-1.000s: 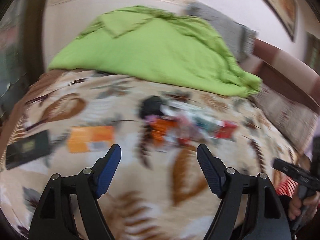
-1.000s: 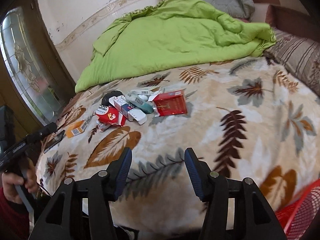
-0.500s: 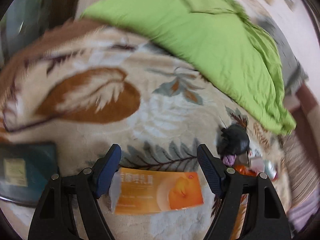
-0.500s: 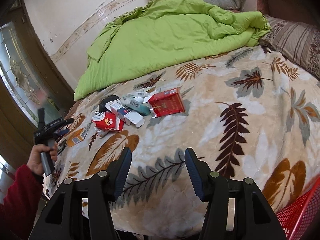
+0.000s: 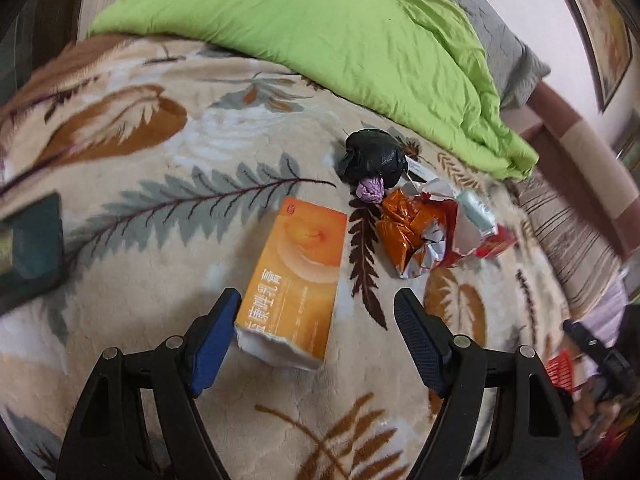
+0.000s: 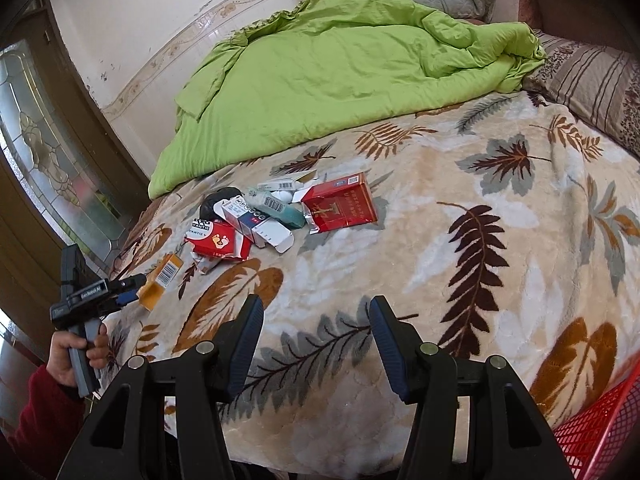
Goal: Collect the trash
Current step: 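Grasp the orange ointment box with the left tool, then grasp the red cigarette pack with the right tool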
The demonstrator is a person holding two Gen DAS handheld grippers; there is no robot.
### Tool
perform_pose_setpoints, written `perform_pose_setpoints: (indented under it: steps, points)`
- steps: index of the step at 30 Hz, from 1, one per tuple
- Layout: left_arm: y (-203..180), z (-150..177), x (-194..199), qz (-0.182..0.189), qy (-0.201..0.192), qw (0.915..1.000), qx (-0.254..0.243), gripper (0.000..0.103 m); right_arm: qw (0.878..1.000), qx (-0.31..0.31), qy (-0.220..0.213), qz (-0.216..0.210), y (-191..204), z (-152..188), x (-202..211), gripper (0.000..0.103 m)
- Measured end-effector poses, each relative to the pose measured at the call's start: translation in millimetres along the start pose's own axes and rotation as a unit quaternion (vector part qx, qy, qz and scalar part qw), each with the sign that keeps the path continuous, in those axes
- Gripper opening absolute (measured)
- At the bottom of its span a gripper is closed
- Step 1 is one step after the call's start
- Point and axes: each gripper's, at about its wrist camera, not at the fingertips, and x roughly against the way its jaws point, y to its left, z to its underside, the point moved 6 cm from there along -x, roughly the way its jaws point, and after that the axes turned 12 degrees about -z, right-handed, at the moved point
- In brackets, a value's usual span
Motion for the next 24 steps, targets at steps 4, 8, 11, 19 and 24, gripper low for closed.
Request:
perform_pose_setpoints:
  steps: [4, 8, 11, 19, 24]
  points:
    - [-10, -8, -16, -0.035, 0.002, 0.9990, -0.026, 0.078, 1.000, 0.001, -0.002, 0.004, 0, 0, 1, 0.059]
    - [-14, -12, -36, -0.090, 0.004, 0.9951, -0.043, 0.078, 1.000, -0.003, -0.006, 0.006, -4, 0, 5, 0.059]
    - [-14, -11, -45, -0.131, -0.009, 0.9903, -0.046, 0.061, 1.000, -0.005, -0.008, 0.006, -5, 0, 7, 0.059]
    - [-27, -7, -7, -0.118, -0.051, 0.9913, -0.028, 0.046, 1.000, -0.005, 0.009, -0.009, -2, -3, -2, 0.059]
    - [-61, 5, 40, -0.077, -0.095, 0.9925, 0.002, 0.046, 0.999, 0.011, 0.010, -0.030, -6, -38, -20, 0.059]
